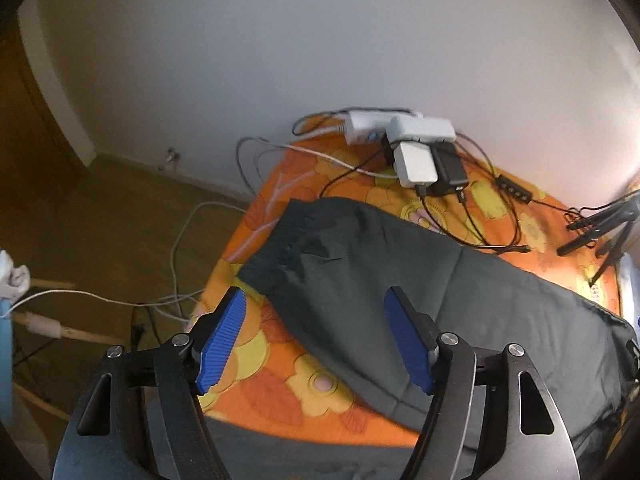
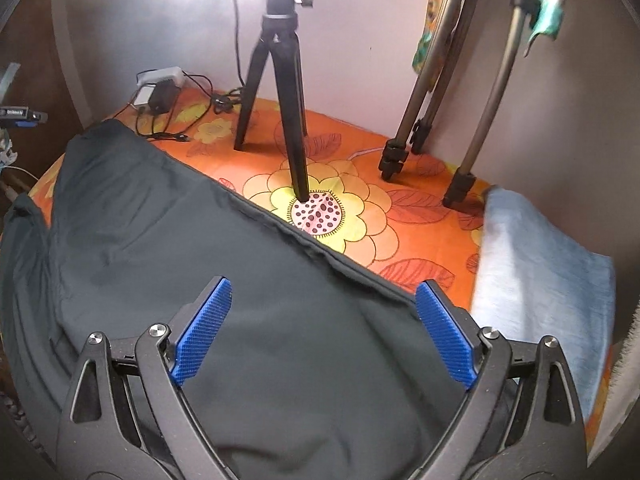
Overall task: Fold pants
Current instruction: 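Move the left tool to the waistband while the right tool reaches the trouser leg, then close the left tool on the waistband while the right tool grasps the leg fabric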
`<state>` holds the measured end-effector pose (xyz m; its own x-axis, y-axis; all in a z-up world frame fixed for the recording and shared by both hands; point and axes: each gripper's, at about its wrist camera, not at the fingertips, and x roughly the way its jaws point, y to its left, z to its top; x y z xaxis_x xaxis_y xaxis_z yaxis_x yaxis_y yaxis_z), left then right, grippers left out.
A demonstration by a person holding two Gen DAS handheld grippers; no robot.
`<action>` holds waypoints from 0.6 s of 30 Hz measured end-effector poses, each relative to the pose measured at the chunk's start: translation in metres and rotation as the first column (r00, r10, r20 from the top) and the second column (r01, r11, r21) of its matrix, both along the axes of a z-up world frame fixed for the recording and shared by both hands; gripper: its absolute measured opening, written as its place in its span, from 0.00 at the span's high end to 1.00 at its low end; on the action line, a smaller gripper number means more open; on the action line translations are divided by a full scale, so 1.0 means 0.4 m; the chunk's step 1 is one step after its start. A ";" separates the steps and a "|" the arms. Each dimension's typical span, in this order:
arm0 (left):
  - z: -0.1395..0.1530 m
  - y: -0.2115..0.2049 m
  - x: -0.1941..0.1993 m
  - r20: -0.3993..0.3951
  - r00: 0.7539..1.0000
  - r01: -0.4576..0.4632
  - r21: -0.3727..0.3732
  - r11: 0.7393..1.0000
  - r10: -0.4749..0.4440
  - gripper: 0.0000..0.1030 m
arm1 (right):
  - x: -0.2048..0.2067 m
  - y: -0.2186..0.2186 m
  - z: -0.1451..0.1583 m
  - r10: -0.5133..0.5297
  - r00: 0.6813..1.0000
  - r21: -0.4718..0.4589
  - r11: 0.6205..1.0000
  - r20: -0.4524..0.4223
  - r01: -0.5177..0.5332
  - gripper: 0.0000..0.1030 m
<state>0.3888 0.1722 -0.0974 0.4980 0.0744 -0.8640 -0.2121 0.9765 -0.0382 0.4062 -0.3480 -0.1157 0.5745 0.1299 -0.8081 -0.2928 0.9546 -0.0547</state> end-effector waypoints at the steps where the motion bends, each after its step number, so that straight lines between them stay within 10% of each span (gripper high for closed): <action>1: -0.009 -0.003 0.012 -0.006 1.000 0.001 -0.003 1.000 -0.001 0.31 | 0.015 -0.001 -0.010 0.004 1.000 0.004 1.000 -0.007 -0.004 0.07; 18: -0.180 0.004 0.203 -0.077 0.995 -0.067 0.034 0.997 0.069 0.31 | 0.122 -0.034 -0.108 0.070 0.991 0.070 0.996 -0.115 -0.062 0.07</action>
